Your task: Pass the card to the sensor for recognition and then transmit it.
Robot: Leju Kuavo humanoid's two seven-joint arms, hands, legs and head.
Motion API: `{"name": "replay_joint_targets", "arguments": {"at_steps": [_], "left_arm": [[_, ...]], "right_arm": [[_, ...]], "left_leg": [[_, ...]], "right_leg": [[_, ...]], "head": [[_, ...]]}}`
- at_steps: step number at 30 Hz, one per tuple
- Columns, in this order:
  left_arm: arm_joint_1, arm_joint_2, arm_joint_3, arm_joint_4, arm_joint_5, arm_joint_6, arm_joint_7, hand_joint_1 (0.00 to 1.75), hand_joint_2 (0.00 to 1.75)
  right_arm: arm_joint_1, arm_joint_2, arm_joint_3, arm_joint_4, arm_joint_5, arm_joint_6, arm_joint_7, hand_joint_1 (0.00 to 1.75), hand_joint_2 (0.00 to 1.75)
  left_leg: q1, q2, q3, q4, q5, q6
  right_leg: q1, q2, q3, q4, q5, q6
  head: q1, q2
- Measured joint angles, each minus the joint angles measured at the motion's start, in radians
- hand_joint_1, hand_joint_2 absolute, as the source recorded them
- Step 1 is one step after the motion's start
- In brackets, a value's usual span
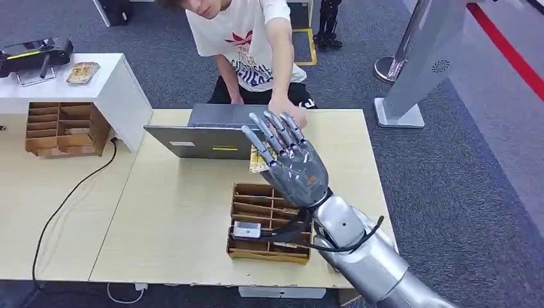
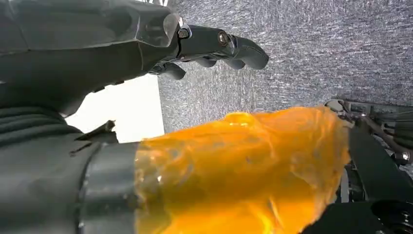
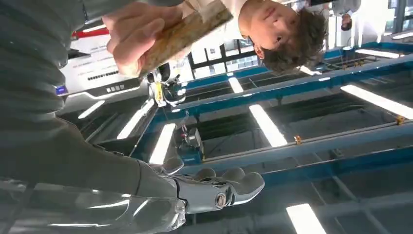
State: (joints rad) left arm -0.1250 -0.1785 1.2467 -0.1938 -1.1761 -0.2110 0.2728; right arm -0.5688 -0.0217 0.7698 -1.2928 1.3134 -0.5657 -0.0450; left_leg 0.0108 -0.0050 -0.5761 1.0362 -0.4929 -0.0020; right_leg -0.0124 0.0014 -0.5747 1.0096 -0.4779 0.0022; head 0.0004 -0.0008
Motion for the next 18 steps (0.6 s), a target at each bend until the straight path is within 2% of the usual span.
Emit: {"name": "replay_joint_targets", "arguments": {"at_steps": [1,2,3,18], "left_arm": [[0.000,0.000,0.000,0.000,0.000,0.000,0.000,0.00,0.00],[0.000,0.000,0.000,0.000,-0.001,0.000,0.000,0.00,0.00],[0.000,0.000,-0.001,0.000,-0.002,0.000,0.000,0.00,0.00],[-0.001,0.000,-0.002,0.000,-0.006,0.000,0.000,0.00,0.00]], "right_arm": [[-0.003,0.001,0.002,0.005,0.000,0.000,0.000,1.36,1.75],[-0.004,0.002,0.003,0.008,0.000,0.000,0.000,1.36,1.75],[-0.006,0.002,0.004,0.011,0.000,0.001,0.000,1.75,1.75],[-0.012,0.005,0.029,0.030,-0.008,0.010,0.008,1.75,1.75]], "left_leg": [[0.000,0.000,0.000,0.000,0.000,0.000],[0.000,0.000,0.000,0.000,0.000,0.000],[0.000,0.000,0.000,0.000,0.000,0.000],[0.000,0.000,0.000,0.000,0.000,0.000]], "right_leg": [[0.000,0.000,0.000,0.000,0.000,0.000],[0.000,0.000,0.000,0.000,0.000,0.000],[0.000,0.000,0.000,0.000,0.000,0.000],[0.000,0.000,0.000,0.000,0.000,0.000]], "head": [[0.000,0.000],[0.000,0.000],[0.000,0.000],[0.000,0.000]]}}
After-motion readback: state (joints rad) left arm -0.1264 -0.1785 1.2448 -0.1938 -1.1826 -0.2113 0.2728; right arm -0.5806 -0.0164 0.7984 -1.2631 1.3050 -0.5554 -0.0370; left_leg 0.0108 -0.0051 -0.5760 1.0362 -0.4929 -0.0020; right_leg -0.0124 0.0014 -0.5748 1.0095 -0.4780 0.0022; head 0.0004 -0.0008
